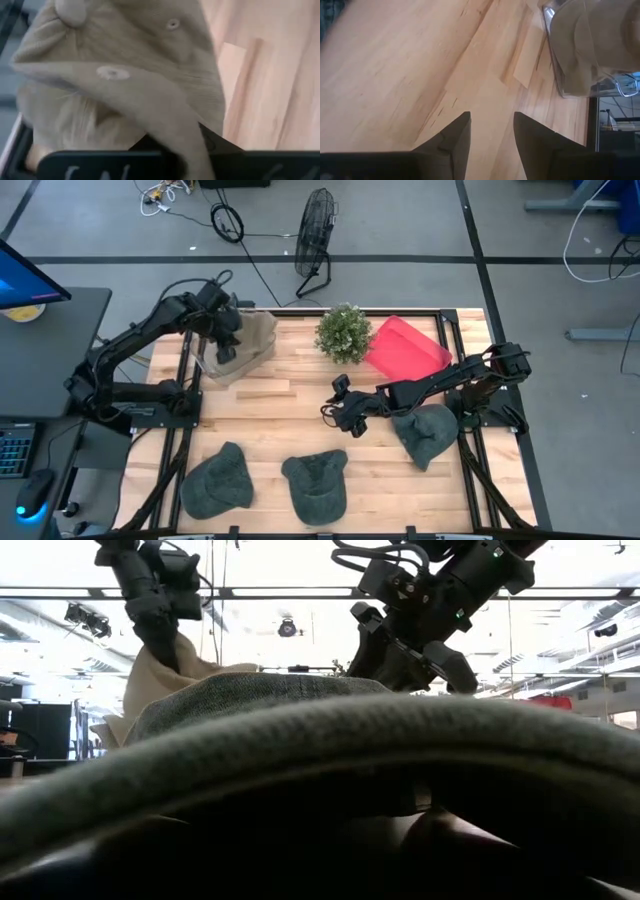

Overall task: Pick & Place hat
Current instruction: Put the brown cap into the transparent bin

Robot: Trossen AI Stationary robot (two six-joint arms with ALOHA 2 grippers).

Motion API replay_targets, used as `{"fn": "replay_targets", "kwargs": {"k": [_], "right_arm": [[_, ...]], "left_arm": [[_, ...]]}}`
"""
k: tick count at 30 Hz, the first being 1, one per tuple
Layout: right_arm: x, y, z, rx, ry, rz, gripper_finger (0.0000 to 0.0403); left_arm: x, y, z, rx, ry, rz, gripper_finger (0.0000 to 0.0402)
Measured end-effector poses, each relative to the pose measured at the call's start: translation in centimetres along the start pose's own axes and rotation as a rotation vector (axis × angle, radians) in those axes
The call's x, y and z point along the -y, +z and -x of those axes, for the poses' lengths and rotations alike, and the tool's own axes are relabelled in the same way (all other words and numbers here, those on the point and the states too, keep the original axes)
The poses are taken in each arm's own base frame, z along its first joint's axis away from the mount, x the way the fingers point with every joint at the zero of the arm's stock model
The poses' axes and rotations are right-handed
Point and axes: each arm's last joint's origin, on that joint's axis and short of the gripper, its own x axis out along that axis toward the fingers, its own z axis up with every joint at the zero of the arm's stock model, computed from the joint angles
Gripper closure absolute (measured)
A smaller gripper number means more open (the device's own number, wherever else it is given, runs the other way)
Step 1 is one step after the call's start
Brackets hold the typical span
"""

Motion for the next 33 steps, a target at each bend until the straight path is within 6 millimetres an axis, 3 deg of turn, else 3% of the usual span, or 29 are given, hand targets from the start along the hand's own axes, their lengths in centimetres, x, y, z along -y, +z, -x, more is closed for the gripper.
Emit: {"fn": "replay_targets", "kwargs": {"k": [6,13,20,27,33], "right_arm": [[0.0,0.0,0.0,0.001,0.001,-0.030,0.0250],[0.0,0.0,0.0,0.001,0.002,-0.048,0.0250],[-0.1,0.1,0.0,0.027,0.038,-0.049,0.0250],[-0.2,0.1,0.0,0.051,0.078,-0.049,0.0250],[0.2,-0.2,-0.2,0.043,0.072,-0.058,0.0250]], "left_arm": [[-0.1,-0.5,0.0,-0.084,0.092,0.064,0.0340],[-0.5,-0.3,-0.8,-0.135,0.128,0.056,0.0263],[-1.5,2.4,-2.4,0.030,0.199,-0.098,0.0206],[-1.7,2.1,-3.8,-0.078,0.147,-0.256,0.0213],[-1.8,1.7,-4.0,-0.150,0.211,-0.096,0.0257]]}}
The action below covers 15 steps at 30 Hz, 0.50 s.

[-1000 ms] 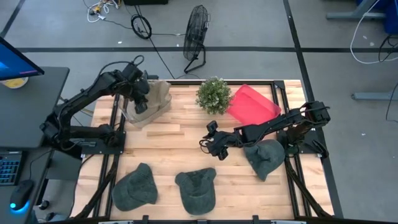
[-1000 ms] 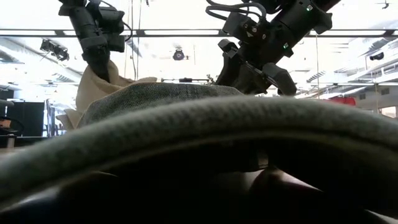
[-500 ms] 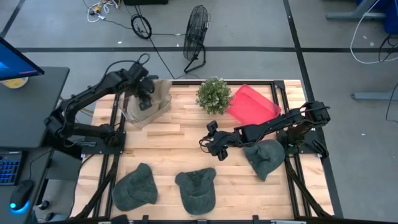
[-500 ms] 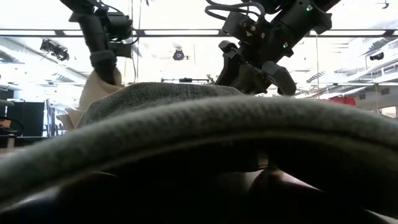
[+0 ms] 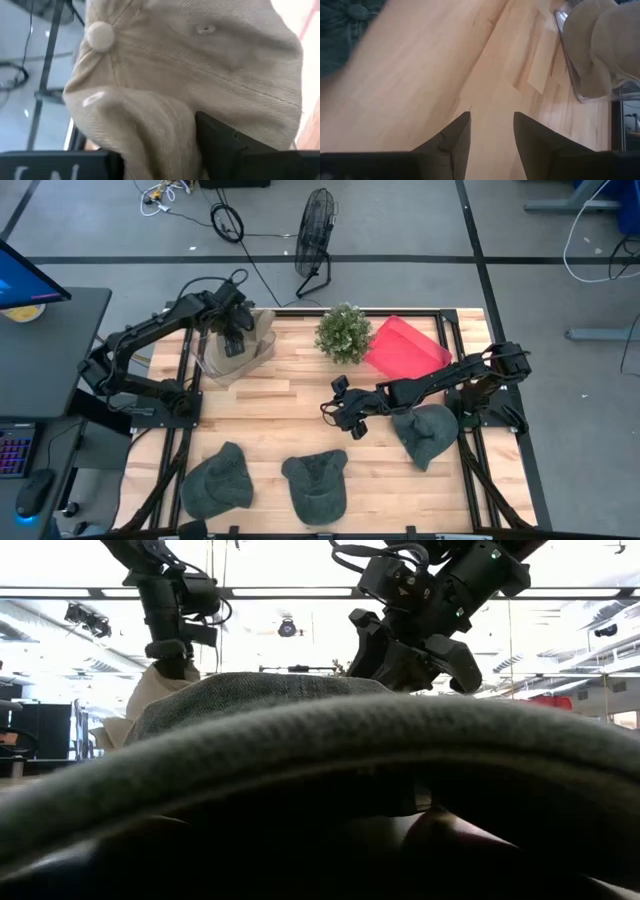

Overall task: Pick & Place hat
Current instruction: Put the brown cap into the transparent bin

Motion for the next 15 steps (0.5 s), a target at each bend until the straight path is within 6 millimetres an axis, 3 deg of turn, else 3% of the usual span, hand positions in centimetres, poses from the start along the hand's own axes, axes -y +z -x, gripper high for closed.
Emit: {"fn": "replay_targets", "kwargs": {"k": [3,7,15], "right_arm": [[0.2,-0.1,-0.1,-0.003,-0.003,-0.005,0.0250],[0.2,-0.2,-0.1,-0.004,-0.004,-0.006,0.0250],[0.2,-0.2,-0.1,-0.003,-0.004,-0.007,0.0250]], "left_arm": [[0.0,0.0,0.2,-0.009,0.001,0.046,0.0255],[-0.1,0.5,0.8,0.013,0.010,0.046,0.0221],[-0.3,2.5,4.2,0.083,0.025,0.071,0.0142]]}}
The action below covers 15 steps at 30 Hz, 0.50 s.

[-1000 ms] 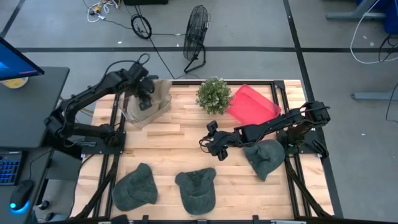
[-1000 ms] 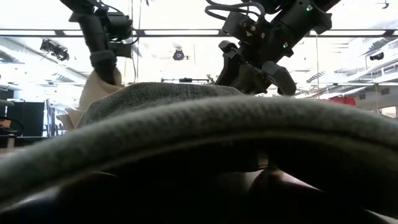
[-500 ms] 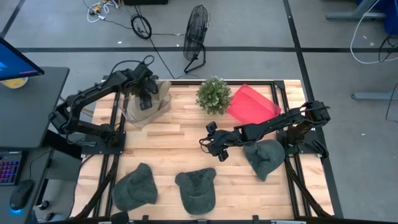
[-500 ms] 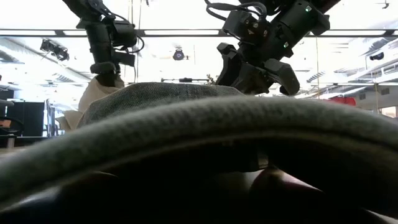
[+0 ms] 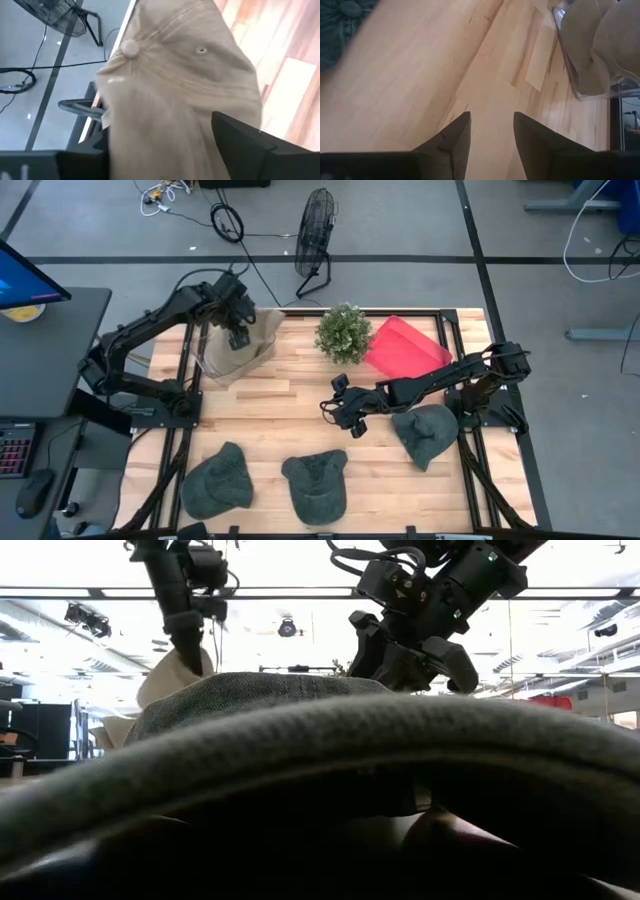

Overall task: Pick & Place hat
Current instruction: Put the brown cap into the transparent bin

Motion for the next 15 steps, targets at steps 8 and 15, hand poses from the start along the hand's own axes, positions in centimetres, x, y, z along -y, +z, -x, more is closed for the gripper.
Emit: {"fn": "replay_targets", "kwargs": {"k": [8,15], "right_arm": [[0.0,0.0,0.0,0.006,0.009,0.001,0.0250],[0.0,0.0,0.0,0.006,0.007,0.005,0.0250]], "left_arm": [[-0.8,0.4,3.1,-0.084,0.133,0.016,0.0121],[-0.1,2.0,4.0,0.061,0.051,0.014,0.0135]]}}
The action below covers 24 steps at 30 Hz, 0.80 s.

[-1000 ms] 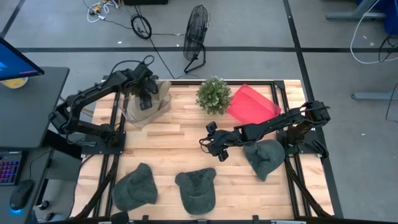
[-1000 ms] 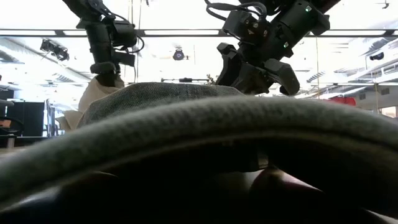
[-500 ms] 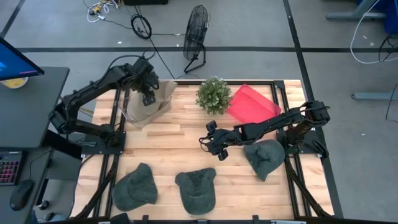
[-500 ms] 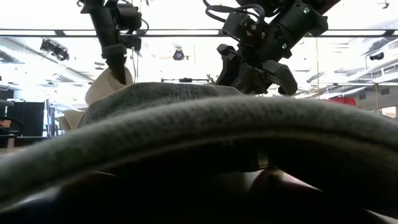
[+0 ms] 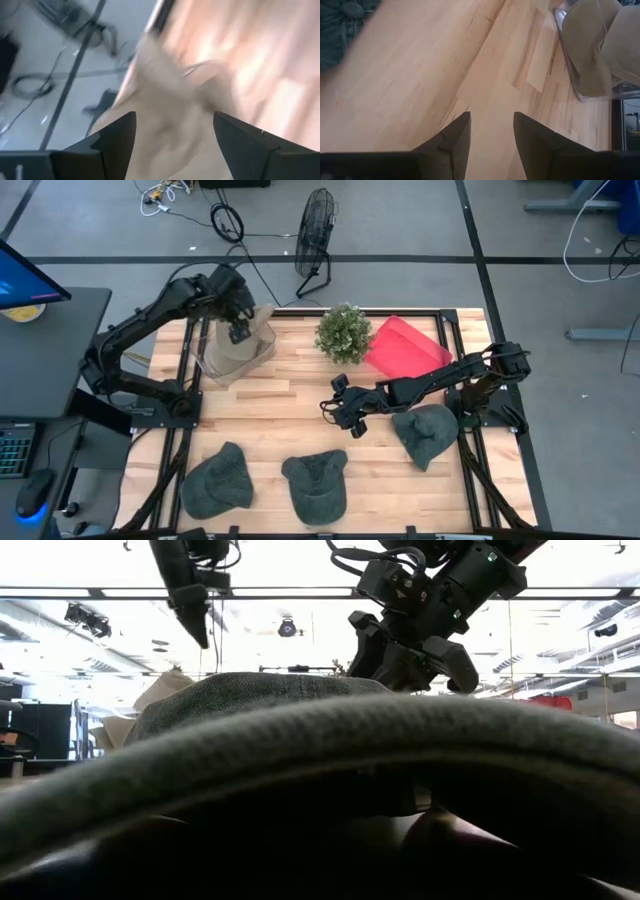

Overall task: Pick & Place hat
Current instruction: Put the brown cap into the transparent bin

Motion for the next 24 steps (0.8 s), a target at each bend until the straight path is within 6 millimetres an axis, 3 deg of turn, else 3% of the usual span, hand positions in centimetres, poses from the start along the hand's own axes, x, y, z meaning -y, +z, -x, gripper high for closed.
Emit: {"fn": "replay_targets", "kwargs": {"k": [7,16,21,24], "right_arm": [[0.0,0.0,0.0,0.000,0.000,-0.004,0.0250],[-0.1,0.1,0.0,0.026,0.042,-0.004,0.0250],[-0.1,0.1,0.0,0.026,0.042,-0.005,0.0250],[-0.1,0.1,0.0,0.026,0.042,-0.005,0.0250]], "left_arm": [[1.1,1.6,-3.2,0.011,-0.044,0.042,0.0142],[2.0,0.5,-9.6,-0.221,0.111,0.098,0.0143],[2.4,0.2,-11.0,-0.223,0.119,0.122,0.0153],[2.8,0.1,-11.0,-0.244,0.115,0.068,0.0197]]}}
